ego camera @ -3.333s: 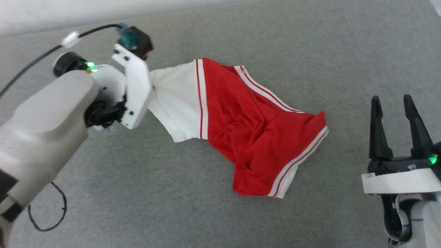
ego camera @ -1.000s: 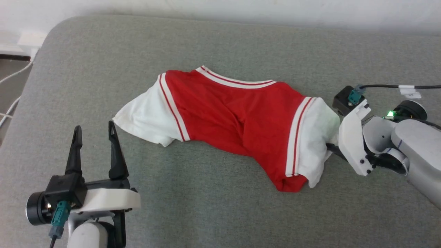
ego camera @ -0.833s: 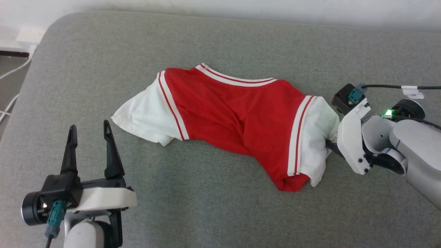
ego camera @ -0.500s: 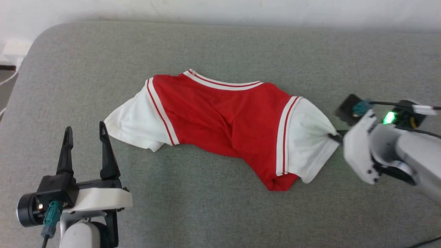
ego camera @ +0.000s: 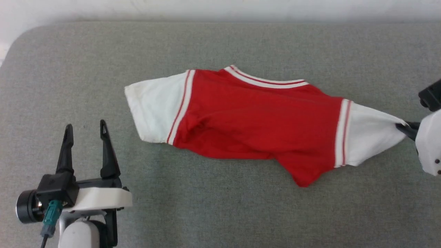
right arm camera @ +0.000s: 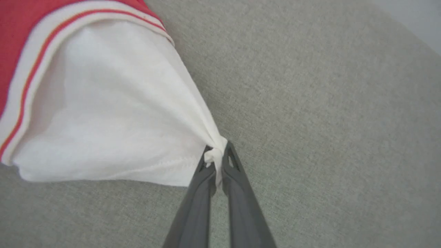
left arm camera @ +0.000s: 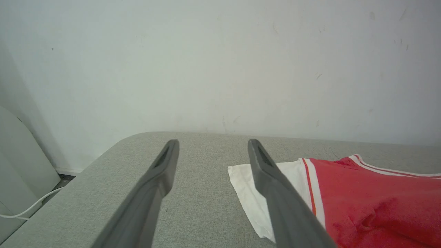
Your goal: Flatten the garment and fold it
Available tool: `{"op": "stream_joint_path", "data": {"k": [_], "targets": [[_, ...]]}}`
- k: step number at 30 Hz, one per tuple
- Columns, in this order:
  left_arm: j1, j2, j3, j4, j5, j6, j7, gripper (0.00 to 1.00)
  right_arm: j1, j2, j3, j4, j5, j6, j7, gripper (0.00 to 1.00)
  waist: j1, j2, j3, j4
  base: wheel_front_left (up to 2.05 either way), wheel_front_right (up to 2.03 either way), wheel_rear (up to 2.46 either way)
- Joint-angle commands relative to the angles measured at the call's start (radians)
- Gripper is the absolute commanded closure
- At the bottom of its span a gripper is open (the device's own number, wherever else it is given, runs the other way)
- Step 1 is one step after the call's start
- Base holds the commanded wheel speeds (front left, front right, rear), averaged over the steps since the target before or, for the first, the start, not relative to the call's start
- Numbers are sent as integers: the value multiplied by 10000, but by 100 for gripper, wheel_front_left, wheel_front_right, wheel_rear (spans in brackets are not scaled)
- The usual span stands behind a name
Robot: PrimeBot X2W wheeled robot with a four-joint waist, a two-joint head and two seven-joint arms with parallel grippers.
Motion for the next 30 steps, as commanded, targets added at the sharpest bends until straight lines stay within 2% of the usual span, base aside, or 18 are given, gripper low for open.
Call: {"op": "stream_joint_path", "data": {"k": [1,6,9,10,11,16,21,23,26,28,30], "targets": [[-174,-54,-35,6,82,-78,-45,0,204,147,-71,392,81,-9,128,100,0,0,216,9,0,0,0],[-418,-62,-79,141,160,-184,-45,0,550,1006,-120,2087,33,-9,415,100,0,0,433,54,0,0,0],[-504,-62,-25,247,210,-239,-45,0,679,1499,-239,2638,88,-9,58,98,0,0,389,42,0,0,0],[-511,-50,22,285,227,-256,-45,0,687,1620,-285,2763,44,-9,-189,52,0,0,335,8,0,0,0],[-512,-27,60,344,246,-286,-45,0,687,1688,-312,2886,-57,-9,-446,0,0,0,257,-19,0,0,0],[-609,216,235,615,362,-432,-45,0,700,1620,-540,3146,-688,-9,-1991,0,0,0,-296,-189,0,0,0],[-1197,838,268,971,465,-815,-45,0,728,1448,-1352,2892,-1184,-9,-3827,0,0,0,-719,-374,0,0,0],[-1724,1192,216,1247,504,-1014,-45,0,810,1442,-1968,2715,-1210,-9,-4643,0,0,0,-775,-413,0,0,0],[-2708,1831,-118,1802,682,-1330,-24,0,923,1474,-3026,2406,-1658,-9,-5205,0,0,0,-756,-532,0,0,0],[-3414,2152,-401,2110,647,-1500,267,0,1123,1661,-4023,2029,-1980,-9,-5293,0,0,0,-693,-608,0,0,0],[-4074,2539,-702,2381,674,-1605,789,0,1455,2006,-5444,1227,-2589,-9,-5304,0,0,0,-597,-727,0,0,0]]}}
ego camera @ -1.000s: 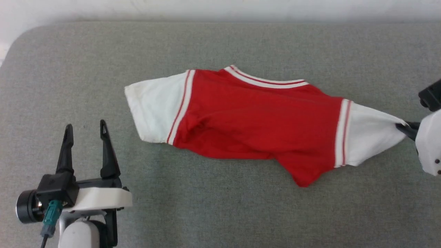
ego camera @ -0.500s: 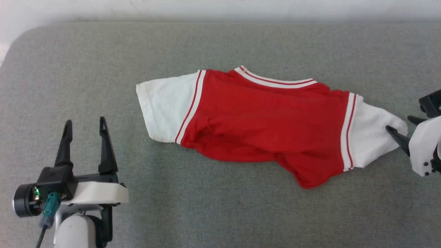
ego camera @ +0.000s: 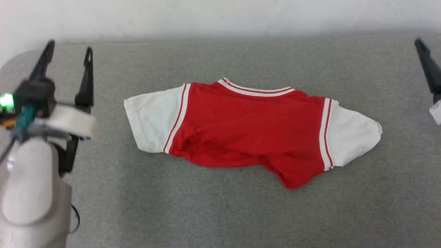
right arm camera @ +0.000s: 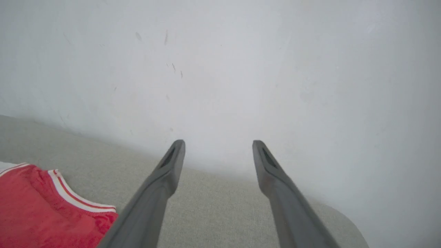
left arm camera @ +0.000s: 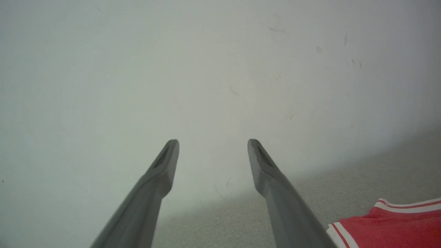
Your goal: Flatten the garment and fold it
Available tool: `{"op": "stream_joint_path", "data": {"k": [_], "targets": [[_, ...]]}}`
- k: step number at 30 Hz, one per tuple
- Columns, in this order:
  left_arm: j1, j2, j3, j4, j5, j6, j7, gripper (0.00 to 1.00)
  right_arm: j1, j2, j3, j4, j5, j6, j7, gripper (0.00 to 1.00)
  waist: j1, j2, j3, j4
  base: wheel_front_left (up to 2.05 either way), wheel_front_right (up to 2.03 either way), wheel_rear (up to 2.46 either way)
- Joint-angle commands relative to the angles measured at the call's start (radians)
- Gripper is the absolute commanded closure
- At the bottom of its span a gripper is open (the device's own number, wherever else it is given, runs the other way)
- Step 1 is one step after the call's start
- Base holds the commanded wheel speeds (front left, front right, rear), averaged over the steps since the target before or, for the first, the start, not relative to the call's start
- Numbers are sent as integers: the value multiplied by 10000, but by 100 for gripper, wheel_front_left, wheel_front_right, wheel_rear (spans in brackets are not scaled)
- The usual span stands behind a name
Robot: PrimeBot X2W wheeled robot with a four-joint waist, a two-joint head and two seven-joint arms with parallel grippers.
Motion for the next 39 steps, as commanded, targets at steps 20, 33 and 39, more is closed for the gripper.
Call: {"op": "stream_joint_path", "data": {"k": [20,33,39], "targets": [[-4806,3429,-5977,2677,-6127,-169,9806,0,4151,3927,-5905,-6027,-4655,-9,-54,0,0,0,1939,-1276,0,0,0],[-5634,4191,-7704,3552,-6934,-170,12215,0,3453,3893,-5416,-5428,-4773,-9,-54,0,0,0,2861,-1938,0,0,0],[-5574,4276,-8292,3549,-7365,-170,12204,100,3242,3583,-5218,-5124,-4794,-9,-55,0,0,0,2618,-1831,0,0,0]]}}
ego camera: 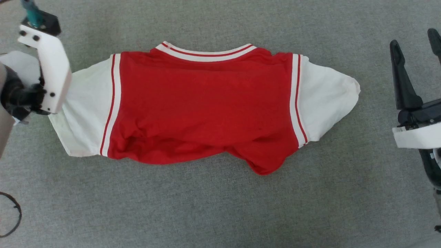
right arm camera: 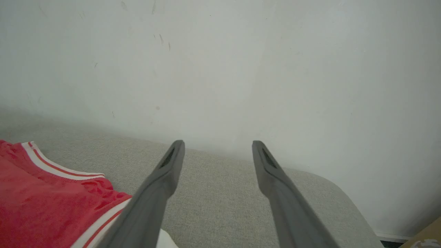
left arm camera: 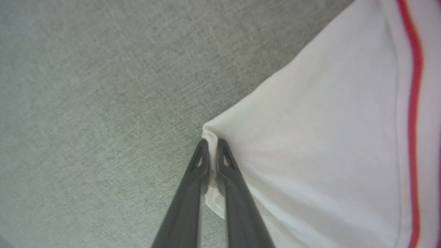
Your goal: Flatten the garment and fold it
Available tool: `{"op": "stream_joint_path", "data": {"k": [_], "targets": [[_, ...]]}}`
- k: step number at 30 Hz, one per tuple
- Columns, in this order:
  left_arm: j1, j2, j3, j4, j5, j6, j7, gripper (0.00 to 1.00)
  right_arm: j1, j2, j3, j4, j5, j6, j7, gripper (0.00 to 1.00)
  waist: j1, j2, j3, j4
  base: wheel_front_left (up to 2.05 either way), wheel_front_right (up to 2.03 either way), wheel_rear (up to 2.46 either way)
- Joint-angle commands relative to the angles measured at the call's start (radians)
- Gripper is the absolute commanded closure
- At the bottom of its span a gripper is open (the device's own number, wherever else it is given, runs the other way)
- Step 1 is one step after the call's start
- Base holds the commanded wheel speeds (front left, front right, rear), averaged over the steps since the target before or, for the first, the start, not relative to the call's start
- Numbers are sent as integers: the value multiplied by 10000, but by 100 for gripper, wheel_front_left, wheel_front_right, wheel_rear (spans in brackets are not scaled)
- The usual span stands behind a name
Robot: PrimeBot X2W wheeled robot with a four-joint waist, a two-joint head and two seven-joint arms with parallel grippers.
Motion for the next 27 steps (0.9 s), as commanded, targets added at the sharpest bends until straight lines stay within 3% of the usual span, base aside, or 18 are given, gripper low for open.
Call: {"op": "stream_joint_path", "data": {"k": [1,4,9,14,19,23,27], "targets": [[423,-66,-483,115,-128,-65,-98,100,-343,-238,132,59,-32,-9,-47,0,1,0,-230,123,0,0,0],[397,-55,-564,53,-322,-65,-269,100,-551,-523,274,168,31,-9,-47,0,1,0,-416,220,0,0,0],[298,-3,-969,-239,-653,-65,-610,100,-1366,-1780,1261,636,422,-9,618,0,1,0,-927,496,0,0,0],[217,52,-1421,-608,-922,-65,-924,100,-2526,-3415,3420,976,1687,-9,3135,0,1,0,-1261,772,0,0,0],[73,81,-1821,-885,-1102,-65,-1132,100,-3829,-4576,5992,1185,3895,-9,6932,0,1,0,-1279,997,0,0,0],[-156,-91,-2033,-940,-1163,-65,-1313,100,-4842,-4795,7296,1683,4919,-9,8981,0,1,0,-1074,1229,0,0,0],[-457,-288,-2259,-995,-1204,-65,-1445,100,-5454,-4481,7874,2561,5620,-9,9847,0,1,0,-762,1478,0,0,0]]}}
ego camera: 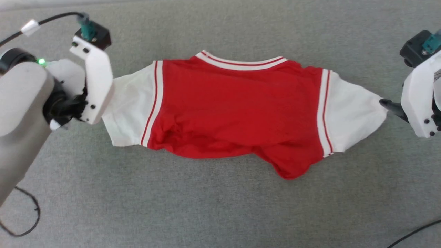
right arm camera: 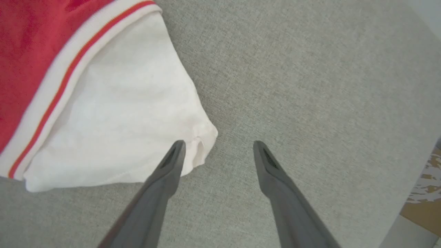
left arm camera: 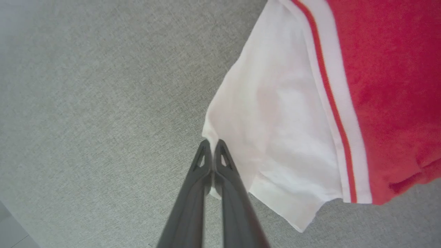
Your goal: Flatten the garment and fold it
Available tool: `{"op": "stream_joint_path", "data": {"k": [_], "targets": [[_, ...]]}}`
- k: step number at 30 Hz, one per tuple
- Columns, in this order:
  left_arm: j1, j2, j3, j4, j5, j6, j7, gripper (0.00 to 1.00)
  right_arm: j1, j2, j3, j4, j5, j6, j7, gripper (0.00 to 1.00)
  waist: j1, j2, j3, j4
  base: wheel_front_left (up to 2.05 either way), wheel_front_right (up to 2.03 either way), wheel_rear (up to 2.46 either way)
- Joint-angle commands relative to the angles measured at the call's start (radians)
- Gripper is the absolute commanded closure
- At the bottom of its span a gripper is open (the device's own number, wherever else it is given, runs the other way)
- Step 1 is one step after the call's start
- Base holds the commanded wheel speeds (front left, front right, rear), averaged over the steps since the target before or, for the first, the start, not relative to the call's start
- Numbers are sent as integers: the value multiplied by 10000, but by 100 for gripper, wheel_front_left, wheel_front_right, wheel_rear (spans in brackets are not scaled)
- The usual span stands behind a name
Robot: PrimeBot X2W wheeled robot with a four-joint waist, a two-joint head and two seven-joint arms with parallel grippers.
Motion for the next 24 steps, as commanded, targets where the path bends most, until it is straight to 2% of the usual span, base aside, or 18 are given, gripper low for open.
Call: {"op": "stream_joint_path", "data": {"k": [1,9,14,15,16,24], "targets": [[-202,-109,-121,-34,-41,-65,-94,100,-176,217,131,311,188,-9,107,0,-1,0,276,245,0,0,0],[-626,-221,-576,59,-237,-65,-461,100,-107,1230,1157,1983,531,-9,-500,0,-1,0,603,438,0,0,0],[-650,-123,-836,318,-428,-65,-679,100,-5,1391,2223,2188,785,-9,-907,1,-1,0,506,333,0,0,0],[-631,-88,-881,388,-472,-65,-722,100,-55,1397,2348,2184,857,-9,-1093,87,-1,0,439,281,0,0,0],[-608,-55,-917,464,-512,-65,-778,100,-123,1393,2452,2194,933,-9,-1287,100,-1,0,359,230,0,0,0],[-464,3,-1023,997,-551,-65,-2022,100,-811,973,2830,2027,1188,-9,-3357,100,-1,0,-689,-27,0,0,0]]}}
